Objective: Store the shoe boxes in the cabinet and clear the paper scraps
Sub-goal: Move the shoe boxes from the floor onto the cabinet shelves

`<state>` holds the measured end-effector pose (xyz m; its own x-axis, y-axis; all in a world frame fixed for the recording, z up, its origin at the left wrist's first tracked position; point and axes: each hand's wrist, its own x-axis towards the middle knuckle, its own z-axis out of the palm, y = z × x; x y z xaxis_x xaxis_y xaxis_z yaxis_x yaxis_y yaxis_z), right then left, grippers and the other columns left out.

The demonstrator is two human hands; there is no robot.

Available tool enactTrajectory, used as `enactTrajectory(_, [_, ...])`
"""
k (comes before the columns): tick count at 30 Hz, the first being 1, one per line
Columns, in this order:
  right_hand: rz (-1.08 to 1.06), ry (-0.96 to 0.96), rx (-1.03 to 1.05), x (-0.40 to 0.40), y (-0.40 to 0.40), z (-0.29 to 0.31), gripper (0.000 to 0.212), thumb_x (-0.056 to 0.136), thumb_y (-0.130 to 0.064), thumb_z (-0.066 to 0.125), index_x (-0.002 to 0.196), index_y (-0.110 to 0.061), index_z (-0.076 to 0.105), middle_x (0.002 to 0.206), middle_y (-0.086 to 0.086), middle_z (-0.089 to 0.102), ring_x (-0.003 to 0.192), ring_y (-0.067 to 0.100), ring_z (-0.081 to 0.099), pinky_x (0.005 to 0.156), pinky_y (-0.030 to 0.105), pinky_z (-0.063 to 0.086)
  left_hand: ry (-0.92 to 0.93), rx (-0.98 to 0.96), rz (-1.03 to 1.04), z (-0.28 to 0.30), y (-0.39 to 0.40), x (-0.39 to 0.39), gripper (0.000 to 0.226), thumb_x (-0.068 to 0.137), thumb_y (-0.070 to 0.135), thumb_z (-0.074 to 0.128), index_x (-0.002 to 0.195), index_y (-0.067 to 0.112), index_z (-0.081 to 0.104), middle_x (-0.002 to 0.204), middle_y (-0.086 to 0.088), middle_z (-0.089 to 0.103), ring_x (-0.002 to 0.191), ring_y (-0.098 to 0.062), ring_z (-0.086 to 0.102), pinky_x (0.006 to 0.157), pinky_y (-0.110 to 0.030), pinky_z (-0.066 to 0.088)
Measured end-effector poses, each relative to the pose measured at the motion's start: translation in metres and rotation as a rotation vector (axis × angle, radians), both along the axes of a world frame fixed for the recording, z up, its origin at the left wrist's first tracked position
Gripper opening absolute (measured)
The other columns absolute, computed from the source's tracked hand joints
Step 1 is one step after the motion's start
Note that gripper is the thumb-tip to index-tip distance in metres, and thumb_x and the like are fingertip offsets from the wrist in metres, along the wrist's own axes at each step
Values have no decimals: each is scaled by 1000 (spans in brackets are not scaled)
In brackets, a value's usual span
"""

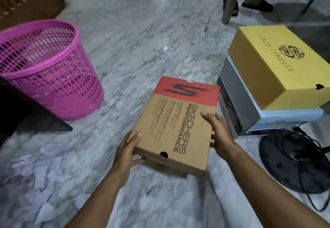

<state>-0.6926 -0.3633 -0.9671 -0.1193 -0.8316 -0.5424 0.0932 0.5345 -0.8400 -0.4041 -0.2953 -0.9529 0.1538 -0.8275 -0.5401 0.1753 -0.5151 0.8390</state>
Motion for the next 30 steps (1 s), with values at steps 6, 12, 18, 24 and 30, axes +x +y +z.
enactTrajectory(6, [154, -126, -167, 40, 10, 40, 88, 68, -64, 83, 142, -30, 51, 124, 11, 75, 116, 40, 70, 103, 73, 47, -44, -72, -50, 52, 30, 62, 66, 65, 65, 70, 129, 52, 60, 129, 6, 70, 117, -24, 67, 97, -51, 55])
enactTrajectory(12, [442, -206, -303, 100, 30, 117, 73, 74, -39, 77, 140, -21, 53, 124, 18, 73, 105, 36, 74, 80, 46, 59, -71, -201, 35, 136, 34, 125, 68, 68, 70, 66, 130, 43, 58, 98, 8, 72, 74, -6, 70, 61, -26, 56])
enactTrajectory(18, [777, -253, -341, 168, 39, 204, 65, 77, -32, 76, 138, -20, 57, 123, 23, 72, 104, 41, 73, 78, 44, 61, -177, -331, 150, 211, 86, 189, 80, 60, 61, 70, 129, 21, 66, 120, -4, 76, 109, -19, 71, 96, -39, 54])
enactTrajectory(24, [1003, -170, -407, 234, 44, 267, 62, 90, -62, 62, 145, -36, 55, 144, 5, 65, 133, 32, 61, 115, 61, 40, -289, -448, 357, 268, 151, 250, 64, 74, 59, 66, 127, 23, 69, 125, -2, 74, 117, -23, 69, 100, -43, 50])
enactTrajectory(30, [856, -188, -443, 285, 79, 317, 57, 93, -69, 51, 141, -39, 57, 136, -3, 71, 131, 24, 61, 116, 53, 40, -319, -573, 726, 333, 211, 297, 60, 75, 62, 68, 126, 29, 69, 123, -1, 74, 117, -26, 67, 104, -51, 50])
